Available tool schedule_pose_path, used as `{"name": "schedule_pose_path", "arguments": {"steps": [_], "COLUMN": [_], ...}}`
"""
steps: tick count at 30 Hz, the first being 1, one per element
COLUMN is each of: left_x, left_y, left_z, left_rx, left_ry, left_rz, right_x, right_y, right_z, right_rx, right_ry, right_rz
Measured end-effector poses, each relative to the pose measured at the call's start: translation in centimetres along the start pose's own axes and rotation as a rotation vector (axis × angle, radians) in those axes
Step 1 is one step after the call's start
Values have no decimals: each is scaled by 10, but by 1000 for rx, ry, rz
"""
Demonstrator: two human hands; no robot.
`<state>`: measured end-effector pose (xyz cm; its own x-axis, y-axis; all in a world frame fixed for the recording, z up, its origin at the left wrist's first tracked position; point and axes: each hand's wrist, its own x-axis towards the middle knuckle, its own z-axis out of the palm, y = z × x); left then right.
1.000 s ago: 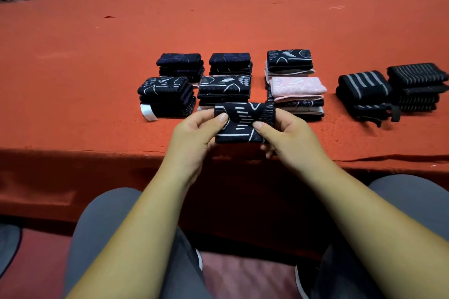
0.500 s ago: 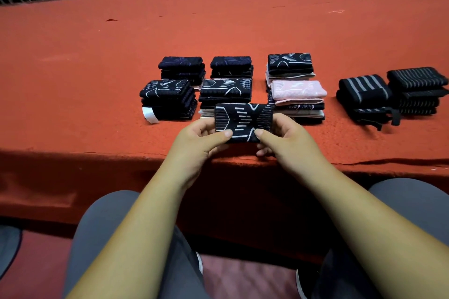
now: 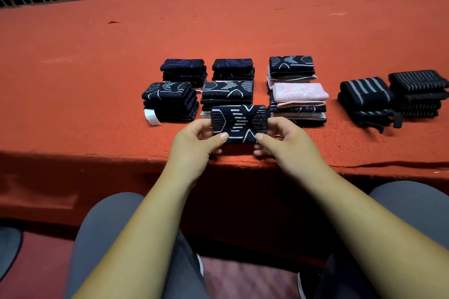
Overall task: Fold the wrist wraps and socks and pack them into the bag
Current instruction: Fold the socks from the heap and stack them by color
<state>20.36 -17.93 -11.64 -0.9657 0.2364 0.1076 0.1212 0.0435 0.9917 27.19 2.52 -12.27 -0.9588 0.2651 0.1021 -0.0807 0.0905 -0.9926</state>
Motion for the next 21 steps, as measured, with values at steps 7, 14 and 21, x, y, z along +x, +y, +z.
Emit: {"name": "schedule_pose_path", "arguments": {"steps": [7, 14, 21], "left_x": [1, 5, 31], "left_y": [1, 13, 47], "left_z": [-5, -18, -47], "left_rx": [41, -31, 37], "left_ry": [22, 215, 341], "left_rz": [36, 111, 257], "right_x": [-2, 4, 38], "right_y": [-2, -19, -68], "right_z": [6, 20, 56], "right_rx": [-11, 131, -5], "right_ry": [33, 36, 46], "right_rz": [-25, -68, -159]}}
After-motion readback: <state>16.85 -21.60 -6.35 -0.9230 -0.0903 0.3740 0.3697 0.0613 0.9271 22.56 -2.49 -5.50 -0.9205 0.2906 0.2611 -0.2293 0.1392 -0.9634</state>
